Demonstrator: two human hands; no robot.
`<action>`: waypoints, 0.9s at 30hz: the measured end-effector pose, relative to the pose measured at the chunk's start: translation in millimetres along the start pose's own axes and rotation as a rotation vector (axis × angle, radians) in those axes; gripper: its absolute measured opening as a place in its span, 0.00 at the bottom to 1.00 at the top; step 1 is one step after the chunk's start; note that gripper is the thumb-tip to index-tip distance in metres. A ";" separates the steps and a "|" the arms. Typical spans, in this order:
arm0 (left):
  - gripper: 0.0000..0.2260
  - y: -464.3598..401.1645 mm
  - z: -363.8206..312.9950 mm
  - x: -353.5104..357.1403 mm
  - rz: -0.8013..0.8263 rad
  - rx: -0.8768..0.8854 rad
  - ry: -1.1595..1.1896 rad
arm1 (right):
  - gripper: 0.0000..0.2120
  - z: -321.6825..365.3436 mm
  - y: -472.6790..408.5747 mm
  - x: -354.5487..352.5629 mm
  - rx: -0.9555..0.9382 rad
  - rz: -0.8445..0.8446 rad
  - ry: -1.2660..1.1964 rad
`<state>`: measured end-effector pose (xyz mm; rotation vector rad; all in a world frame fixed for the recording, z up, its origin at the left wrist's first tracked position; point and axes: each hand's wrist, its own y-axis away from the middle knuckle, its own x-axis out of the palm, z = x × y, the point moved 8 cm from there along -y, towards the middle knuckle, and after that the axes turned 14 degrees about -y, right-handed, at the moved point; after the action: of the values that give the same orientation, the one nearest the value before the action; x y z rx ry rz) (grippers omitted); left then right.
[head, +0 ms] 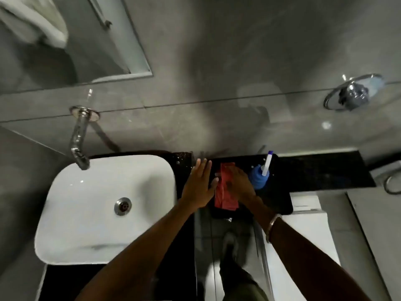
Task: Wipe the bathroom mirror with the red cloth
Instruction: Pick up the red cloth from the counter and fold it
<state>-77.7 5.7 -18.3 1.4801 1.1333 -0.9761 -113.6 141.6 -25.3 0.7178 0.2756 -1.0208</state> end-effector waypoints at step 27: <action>0.24 20.0 46.1 -102.9 -0.102 -0.350 2.095 | 0.11 222.7 38.6 3.5 -0.340 -0.014 -0.197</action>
<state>-84.0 -58.7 76.2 1.8454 2.4622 1.2560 -104.1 4.6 154.3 0.3058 0.2744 -1.0177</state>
